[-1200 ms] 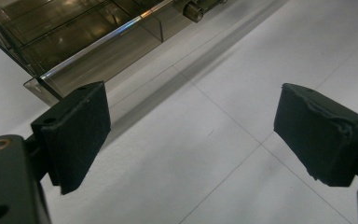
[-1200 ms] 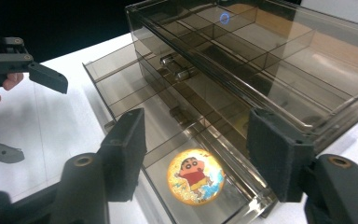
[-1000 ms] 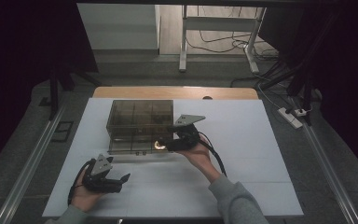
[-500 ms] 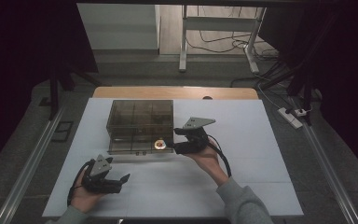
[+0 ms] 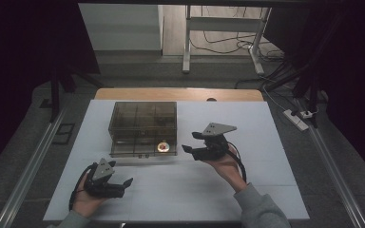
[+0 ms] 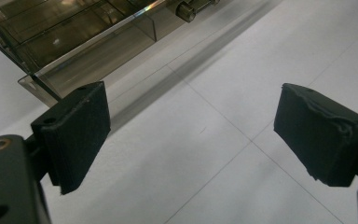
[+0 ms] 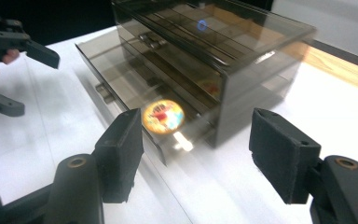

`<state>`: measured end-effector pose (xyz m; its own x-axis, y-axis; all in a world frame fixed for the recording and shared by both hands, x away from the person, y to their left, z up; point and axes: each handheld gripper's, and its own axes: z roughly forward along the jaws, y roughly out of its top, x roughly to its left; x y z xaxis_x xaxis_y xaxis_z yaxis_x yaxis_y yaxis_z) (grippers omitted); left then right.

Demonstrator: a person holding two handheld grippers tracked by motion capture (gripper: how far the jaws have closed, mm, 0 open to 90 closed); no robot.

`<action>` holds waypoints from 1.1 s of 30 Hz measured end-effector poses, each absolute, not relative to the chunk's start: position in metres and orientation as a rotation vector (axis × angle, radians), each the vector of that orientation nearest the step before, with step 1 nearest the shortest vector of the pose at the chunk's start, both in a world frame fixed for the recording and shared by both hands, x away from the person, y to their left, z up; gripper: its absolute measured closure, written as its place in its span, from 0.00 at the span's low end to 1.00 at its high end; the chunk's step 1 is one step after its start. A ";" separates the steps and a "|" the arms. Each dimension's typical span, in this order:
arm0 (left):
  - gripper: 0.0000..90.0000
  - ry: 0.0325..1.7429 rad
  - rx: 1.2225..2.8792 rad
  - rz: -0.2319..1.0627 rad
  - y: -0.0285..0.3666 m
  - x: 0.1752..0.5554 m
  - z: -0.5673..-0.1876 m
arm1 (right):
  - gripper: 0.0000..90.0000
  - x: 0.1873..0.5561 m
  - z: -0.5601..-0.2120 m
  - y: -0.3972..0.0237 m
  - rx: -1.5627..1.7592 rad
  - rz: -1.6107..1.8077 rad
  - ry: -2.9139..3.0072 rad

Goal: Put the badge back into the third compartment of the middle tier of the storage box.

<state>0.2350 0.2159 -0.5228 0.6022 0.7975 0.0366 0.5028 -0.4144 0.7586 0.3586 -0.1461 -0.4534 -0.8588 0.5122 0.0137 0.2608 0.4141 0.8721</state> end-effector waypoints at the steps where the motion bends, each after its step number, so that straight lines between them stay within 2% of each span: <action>1: 0.12 1.024 2.095 0.515 0.216 0.235 -0.523 | 0.38 0.357 -0.454 -0.154 0.687 1.417 2.406; 17: 0.12 1.010 2.091 0.494 0.215 0.235 -0.522 | 0.38 0.342 -0.465 -0.216 0.774 1.366 2.334; 33: 0.12 1.008 2.104 0.479 0.211 0.236 -0.524 | 0.36 0.314 -0.490 -0.304 0.937 1.261 2.271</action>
<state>0.2364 0.2108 -0.5239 0.6213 0.7834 0.0150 0.5065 -0.4162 0.7552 0.3144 -0.3044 -0.4898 -0.7069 0.7073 -0.0060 0.3687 0.3758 0.8502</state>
